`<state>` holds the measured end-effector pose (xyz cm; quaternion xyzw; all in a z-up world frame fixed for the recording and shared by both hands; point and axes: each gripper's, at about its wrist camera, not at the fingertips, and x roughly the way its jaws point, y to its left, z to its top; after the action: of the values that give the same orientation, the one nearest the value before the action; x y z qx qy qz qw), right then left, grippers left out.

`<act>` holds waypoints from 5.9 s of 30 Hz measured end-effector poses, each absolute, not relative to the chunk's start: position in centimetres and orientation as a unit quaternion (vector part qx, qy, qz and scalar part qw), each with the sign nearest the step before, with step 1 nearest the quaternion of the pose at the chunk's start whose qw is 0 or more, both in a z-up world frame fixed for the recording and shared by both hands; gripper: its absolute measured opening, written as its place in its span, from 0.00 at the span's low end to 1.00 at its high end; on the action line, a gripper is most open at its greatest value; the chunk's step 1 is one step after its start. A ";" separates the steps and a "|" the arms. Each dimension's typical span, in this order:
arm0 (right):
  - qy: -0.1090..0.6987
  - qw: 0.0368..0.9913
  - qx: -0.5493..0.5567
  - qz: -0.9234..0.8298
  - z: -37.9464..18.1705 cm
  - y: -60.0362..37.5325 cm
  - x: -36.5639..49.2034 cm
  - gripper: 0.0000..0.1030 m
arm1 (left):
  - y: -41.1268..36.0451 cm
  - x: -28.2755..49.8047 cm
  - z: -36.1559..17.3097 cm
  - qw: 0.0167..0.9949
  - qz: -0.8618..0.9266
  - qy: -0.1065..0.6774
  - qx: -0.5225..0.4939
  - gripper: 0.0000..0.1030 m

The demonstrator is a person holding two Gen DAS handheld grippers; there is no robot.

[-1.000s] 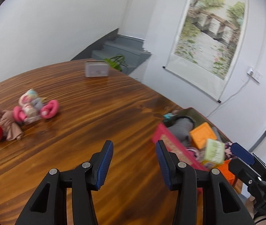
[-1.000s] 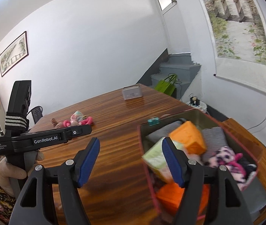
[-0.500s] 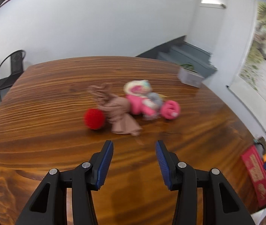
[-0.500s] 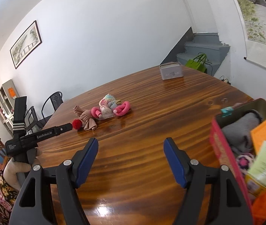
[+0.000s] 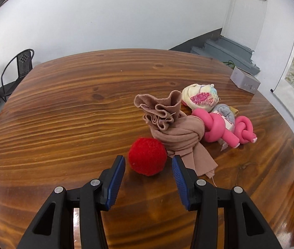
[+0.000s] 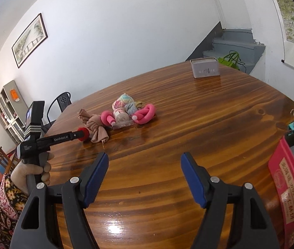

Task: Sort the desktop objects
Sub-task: 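Grasp the red pom-pom ball with the left tool while the right tool grasps the beige stocking, then carry the red ball and beige stocking to the green box and release both, then move both tools back toward the pink items on the table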

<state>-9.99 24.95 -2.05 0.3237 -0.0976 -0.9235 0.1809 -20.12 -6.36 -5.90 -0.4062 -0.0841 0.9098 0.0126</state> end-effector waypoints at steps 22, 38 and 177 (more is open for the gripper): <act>-0.027 0.218 0.357 -0.908 -2.1 17.9 -13.3 0.74 | -8.9 -20.2 -5.2 0.029 0.910 -0.149 -0.385 0.36; 0.048 0.238 0.402 -0.883 -5.4 4.3 -24.1 0.69 | -11.3 -20.7 -5.3 0.005 0.908 -0.164 -0.384 0.36; -0.079 0.096 0.371 -0.920 0.6 22.9 -16.1 0.69 | -4.5 -11.8 -2.1 0.050 0.910 -0.171 -0.373 0.48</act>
<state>-16.09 22.95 0.63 0.3707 -0.0788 -0.9204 0.0955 -11.80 -4.48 -2.08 -0.3734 -0.1712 0.9104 0.0496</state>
